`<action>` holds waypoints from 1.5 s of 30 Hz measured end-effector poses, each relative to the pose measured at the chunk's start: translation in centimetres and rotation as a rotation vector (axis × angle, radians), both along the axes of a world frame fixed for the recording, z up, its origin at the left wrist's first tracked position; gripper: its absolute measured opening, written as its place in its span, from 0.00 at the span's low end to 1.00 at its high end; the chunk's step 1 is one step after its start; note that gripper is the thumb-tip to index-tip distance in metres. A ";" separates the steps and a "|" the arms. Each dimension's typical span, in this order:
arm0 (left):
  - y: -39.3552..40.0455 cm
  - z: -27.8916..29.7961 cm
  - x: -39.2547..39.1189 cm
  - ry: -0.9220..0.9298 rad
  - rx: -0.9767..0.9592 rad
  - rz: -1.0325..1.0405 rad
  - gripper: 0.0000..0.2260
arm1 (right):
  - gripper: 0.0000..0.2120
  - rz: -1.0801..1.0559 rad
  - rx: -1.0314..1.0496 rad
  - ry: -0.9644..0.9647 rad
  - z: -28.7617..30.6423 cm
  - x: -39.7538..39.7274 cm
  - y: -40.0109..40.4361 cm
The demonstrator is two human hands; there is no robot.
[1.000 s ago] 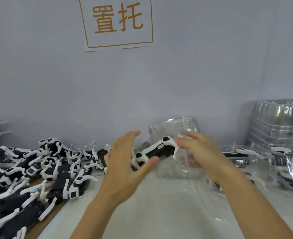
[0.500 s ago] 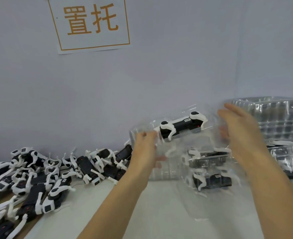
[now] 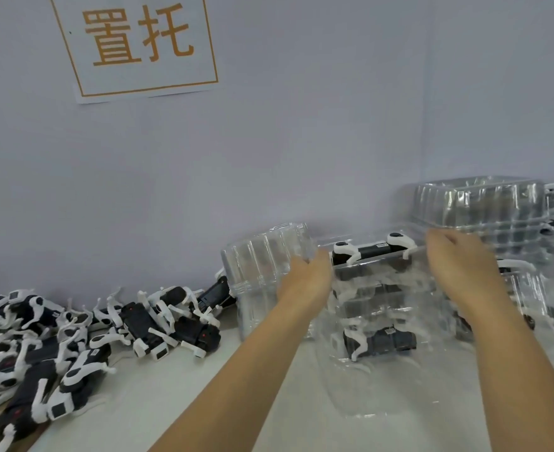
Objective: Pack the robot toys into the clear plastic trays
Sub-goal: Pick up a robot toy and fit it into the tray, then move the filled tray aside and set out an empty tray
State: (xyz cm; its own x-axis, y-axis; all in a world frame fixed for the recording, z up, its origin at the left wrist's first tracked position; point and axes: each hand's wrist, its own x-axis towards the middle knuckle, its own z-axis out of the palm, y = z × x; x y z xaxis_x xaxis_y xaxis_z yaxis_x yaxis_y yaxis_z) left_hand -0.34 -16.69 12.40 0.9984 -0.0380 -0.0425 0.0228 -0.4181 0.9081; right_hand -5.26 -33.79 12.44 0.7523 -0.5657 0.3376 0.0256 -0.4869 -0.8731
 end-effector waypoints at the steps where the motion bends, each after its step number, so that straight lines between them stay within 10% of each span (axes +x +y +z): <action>1: 0.0 -0.2 -0.1 -0.008 -0.019 -0.007 0.22 | 0.15 -0.026 -0.014 0.016 0.2 -0.1 0.1; 14: 0.8 -0.6 -0.4 -0.026 -0.124 -0.035 0.33 | 0.20 -0.039 -0.139 -0.006 1.0 -0.8 1.8; 23: 9.7 -5.0 2.6 -0.311 0.166 0.201 0.05 | 0.17 -0.065 -0.239 -0.574 2.5 -0.2 6.8; 28: 15.8 -7.4 5.3 -0.345 0.546 0.342 0.17 | 0.16 0.196 -0.286 -0.562 2.0 0.2 11.8; 36: 14.9 -1.3 8.6 -0.615 0.765 -0.098 0.44 | 0.16 0.344 -0.288 -0.452 0.9 1.1 13.7; 45: 11.5 1.4 9.7 -0.713 0.824 0.086 0.14 | 0.16 0.362 -0.249 -0.485 0.7 1.0 13.4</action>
